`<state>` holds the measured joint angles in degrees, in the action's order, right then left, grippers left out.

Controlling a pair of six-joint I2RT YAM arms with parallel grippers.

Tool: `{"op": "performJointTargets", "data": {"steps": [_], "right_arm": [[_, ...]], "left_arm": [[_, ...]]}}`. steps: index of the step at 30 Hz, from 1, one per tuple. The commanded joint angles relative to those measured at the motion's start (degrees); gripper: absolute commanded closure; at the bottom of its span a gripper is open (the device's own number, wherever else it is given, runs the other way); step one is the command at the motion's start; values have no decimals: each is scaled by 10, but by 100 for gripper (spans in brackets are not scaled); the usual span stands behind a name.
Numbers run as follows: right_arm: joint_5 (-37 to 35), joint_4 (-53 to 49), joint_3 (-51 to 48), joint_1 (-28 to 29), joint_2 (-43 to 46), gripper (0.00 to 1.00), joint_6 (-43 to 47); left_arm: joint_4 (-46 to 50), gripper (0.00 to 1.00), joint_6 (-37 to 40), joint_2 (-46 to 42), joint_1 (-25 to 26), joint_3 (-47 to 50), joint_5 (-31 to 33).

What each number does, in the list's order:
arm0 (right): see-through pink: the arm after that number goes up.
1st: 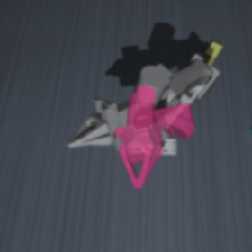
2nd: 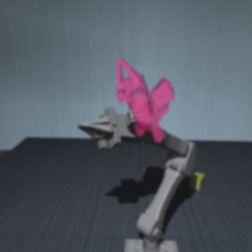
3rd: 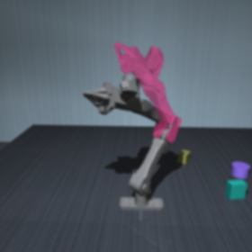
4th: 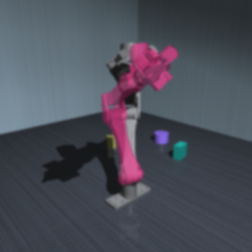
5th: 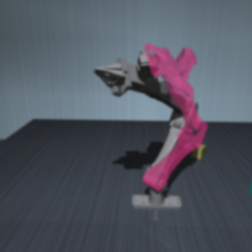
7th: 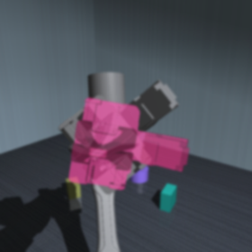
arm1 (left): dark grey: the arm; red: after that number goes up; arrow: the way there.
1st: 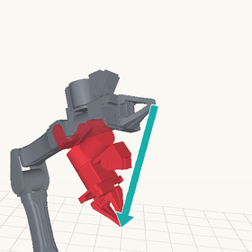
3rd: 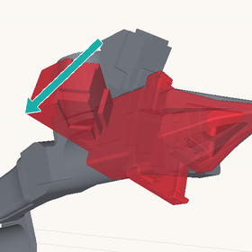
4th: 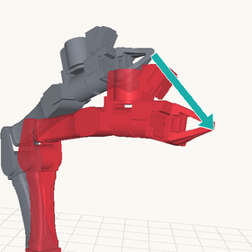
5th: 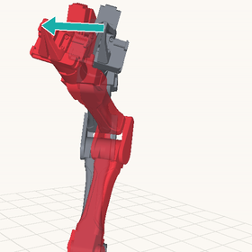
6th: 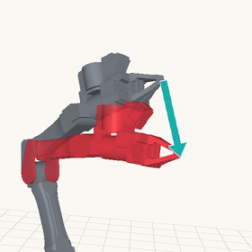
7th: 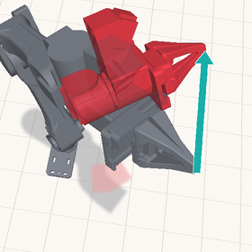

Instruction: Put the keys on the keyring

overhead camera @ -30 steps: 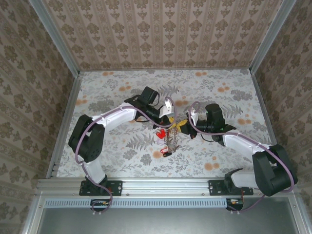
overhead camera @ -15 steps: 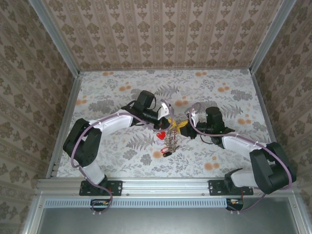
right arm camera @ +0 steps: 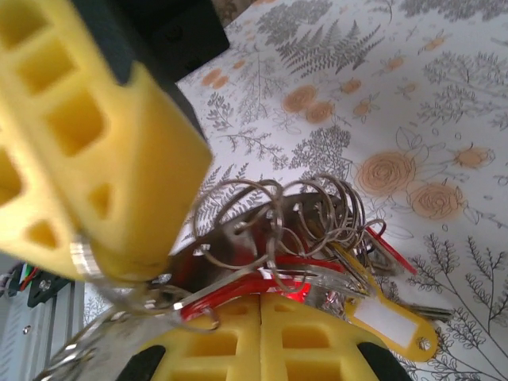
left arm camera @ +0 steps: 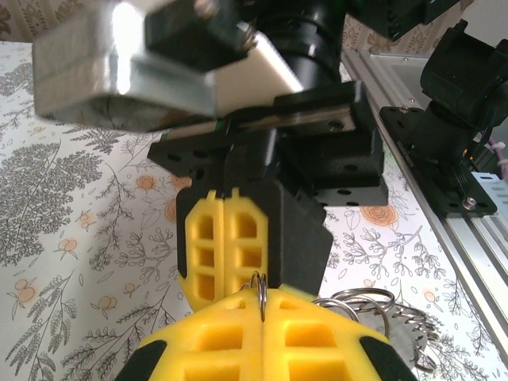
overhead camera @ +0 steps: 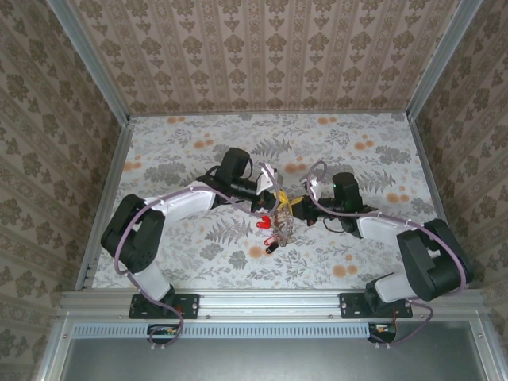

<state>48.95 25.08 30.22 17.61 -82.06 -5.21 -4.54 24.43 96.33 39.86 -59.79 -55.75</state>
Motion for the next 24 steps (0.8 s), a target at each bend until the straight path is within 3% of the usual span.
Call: {"op": "performJointTargets", "data": {"steps": [1,3,10,14,24], "right_arm": [[30,-8,19,-8,-9,100,-19],[6,-2,3,-11,15,97,-17],[-57,-81,-15,-21,111,74,42],[-66,-66,-31,-24,146,70,42],[44,-69,3,-25,120,64,95]], "left_arm": [[-43,100,-9,-32,6,8,-19],[-44,100,-6,-39,6,12,-4],[-37,100,1,-53,4,23,14],[-33,100,3,-58,3,23,12],[-20,100,8,-54,4,11,-19]]}}
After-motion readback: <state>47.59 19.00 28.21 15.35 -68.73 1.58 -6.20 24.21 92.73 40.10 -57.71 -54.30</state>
